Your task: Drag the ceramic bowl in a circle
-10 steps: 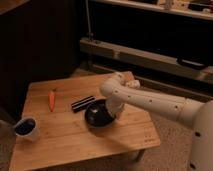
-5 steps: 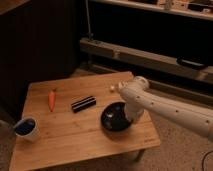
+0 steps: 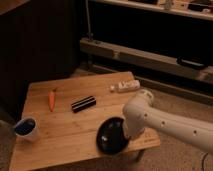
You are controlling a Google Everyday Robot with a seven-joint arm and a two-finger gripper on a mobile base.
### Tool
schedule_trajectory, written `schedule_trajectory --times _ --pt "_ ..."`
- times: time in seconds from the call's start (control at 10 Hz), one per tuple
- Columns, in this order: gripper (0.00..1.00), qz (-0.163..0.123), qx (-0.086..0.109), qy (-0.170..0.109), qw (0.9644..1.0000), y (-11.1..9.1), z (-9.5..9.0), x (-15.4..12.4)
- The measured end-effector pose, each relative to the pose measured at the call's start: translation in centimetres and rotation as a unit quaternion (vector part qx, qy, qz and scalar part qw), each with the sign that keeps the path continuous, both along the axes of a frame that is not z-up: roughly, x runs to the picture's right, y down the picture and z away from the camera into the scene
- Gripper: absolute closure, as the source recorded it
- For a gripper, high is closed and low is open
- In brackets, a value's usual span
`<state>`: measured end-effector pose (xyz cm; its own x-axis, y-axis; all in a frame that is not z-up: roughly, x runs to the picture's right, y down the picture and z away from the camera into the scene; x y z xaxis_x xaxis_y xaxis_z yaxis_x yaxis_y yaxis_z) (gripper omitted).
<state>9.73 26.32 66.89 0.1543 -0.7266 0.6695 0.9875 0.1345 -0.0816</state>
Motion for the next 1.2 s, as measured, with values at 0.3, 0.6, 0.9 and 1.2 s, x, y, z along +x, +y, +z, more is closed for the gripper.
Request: schedule_trajectory --times 0.3,0.6,0.9,1.2 --pt "1.0 -0.035 -0.01 -0.078 0.9963 3.7 -4.7 -5.2" --pt "1.0 -0.042 -0.018 -0.121 0.9916 3.8 -5.2 -11.1" --pt "1.0 -0.047 -0.024 -0.136 0.9893 1.5 -2.2 -15.6" --pt "1.0 -0.045 -0.027 -0.124 0.9909 -0.7 1.4 -17.1"
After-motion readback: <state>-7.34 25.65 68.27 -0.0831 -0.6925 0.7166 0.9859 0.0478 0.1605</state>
